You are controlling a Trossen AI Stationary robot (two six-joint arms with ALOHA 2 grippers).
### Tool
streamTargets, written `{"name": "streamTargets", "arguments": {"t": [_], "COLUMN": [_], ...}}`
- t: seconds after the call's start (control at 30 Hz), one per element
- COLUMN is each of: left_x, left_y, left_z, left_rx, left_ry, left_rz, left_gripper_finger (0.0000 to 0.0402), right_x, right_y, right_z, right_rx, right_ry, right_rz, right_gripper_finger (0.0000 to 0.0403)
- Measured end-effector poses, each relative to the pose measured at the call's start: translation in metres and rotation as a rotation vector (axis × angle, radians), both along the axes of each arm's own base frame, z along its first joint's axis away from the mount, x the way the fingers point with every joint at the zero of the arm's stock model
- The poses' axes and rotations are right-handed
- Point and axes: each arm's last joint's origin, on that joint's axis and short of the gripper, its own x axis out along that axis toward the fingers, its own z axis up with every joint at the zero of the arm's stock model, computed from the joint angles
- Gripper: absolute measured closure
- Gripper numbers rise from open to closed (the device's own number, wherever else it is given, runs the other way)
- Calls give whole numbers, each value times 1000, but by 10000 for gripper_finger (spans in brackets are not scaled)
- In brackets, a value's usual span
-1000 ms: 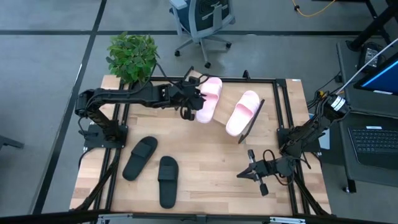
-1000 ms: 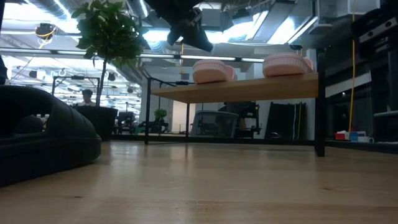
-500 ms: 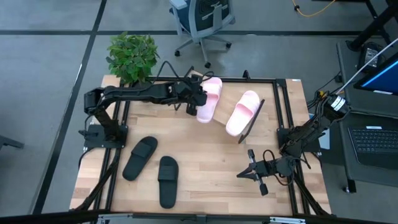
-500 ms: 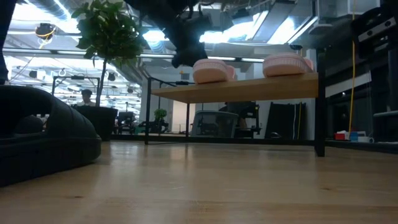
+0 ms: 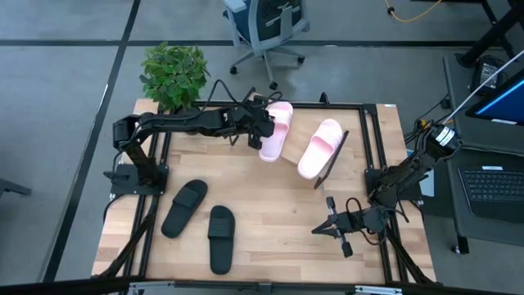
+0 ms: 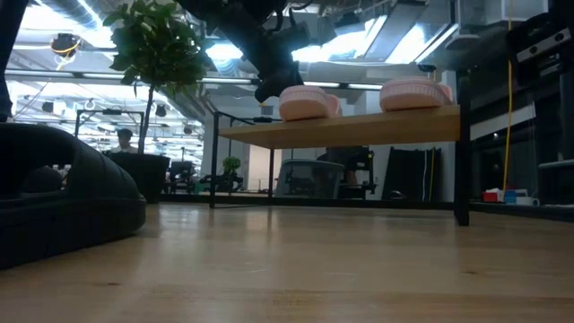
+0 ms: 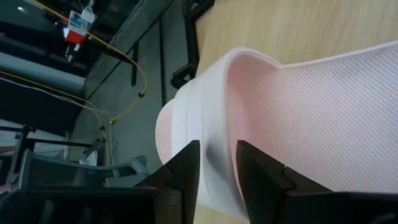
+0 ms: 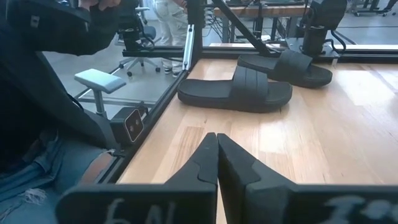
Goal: Pick and place slides into the shelf
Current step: Put the pink slide on the shelf
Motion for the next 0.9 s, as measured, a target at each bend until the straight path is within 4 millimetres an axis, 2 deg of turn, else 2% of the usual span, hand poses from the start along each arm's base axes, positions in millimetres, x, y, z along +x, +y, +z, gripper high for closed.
{"name": "streamTargets", "arguments": {"t": [0.27,0.7,0.9], "left_x": [0,1,3], "left_y": [0,2,2], "left_z": [0,2,5], "left_rx": [1,9,19], "left_ry": [0,-26,-65], "left_rz": [0,6,3], "left_gripper_finger": [307,390,394], "right_x": [0,0,0], "right_y": [0,0,0], "right_z": [0,0,0], "right_rx": [-5,-6,-9], "right_ry": [2,3,2], "right_rz": [0,0,1], "right_gripper_finger": [399,399,399]}}
